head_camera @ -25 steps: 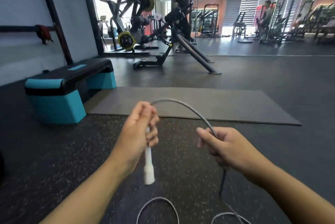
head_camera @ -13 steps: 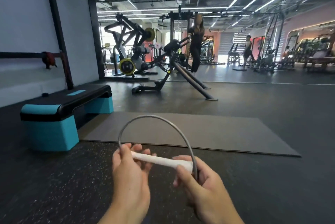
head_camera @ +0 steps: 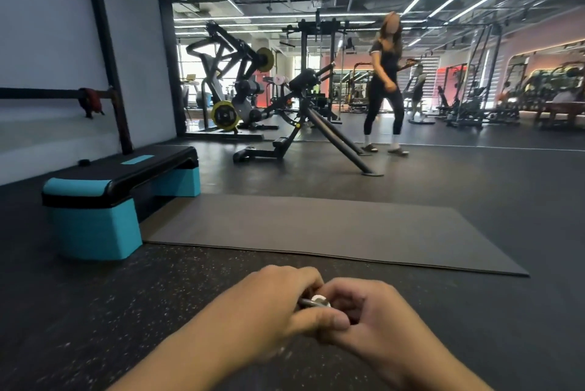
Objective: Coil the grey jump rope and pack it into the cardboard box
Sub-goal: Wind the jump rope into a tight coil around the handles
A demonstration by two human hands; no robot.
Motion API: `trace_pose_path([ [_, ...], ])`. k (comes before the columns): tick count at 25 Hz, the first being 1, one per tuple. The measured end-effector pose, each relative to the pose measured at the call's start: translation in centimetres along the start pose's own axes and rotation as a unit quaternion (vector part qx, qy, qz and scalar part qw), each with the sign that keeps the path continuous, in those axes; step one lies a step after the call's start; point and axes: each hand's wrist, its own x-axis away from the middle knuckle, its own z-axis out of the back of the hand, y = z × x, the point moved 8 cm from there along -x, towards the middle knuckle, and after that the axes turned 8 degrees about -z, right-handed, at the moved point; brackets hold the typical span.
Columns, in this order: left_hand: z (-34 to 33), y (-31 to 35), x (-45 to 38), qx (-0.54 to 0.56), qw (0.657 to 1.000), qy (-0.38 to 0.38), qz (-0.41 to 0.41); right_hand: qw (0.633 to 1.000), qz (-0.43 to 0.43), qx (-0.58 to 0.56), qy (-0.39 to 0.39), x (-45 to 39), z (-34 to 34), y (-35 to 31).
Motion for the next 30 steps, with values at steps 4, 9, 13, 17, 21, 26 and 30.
trace_pose_path([
  [4, -1.1, -0.2, 0.3, 0.114, 0.993, -0.024, -0.021, 0.999, 0.002, -0.009, 0.032, 0.7, -0.5, -0.1],
  [9, 0.8, -1.4, -0.2, 0.094, 0.995, 0.004, -0.028, 0.990, -0.048, -0.126, -0.034, 0.5, 1.7, -0.9],
  [13, 4.0, -4.1, 0.7, 0.311, 0.947, 0.073, 0.021, 0.985, -0.150, -0.001, -0.086, 1.5, 4.2, 2.5],
  [17, 7.3, -7.6, 1.8, 0.556, 0.774, 0.299, 0.042, 0.989, -0.141, -0.054, -0.009, 1.9, 6.6, 3.7],
  [21, 4.9, -7.1, 1.5, 0.685, 0.582, 0.430, 0.090, 0.947, -0.089, -0.306, -0.047, -0.1, 3.6, 0.7],
  [26, 1.4, -5.1, 1.7, 0.745, 0.437, 0.483, 0.147, 0.921, -0.004, -0.390, 0.020, -0.9, 1.4, -2.5],
  [30, -1.0, -5.0, 2.7, 0.724, 0.504, 0.440, 0.168, 0.933, -0.003, -0.358, 0.050, -1.1, 2.3, -3.2],
])
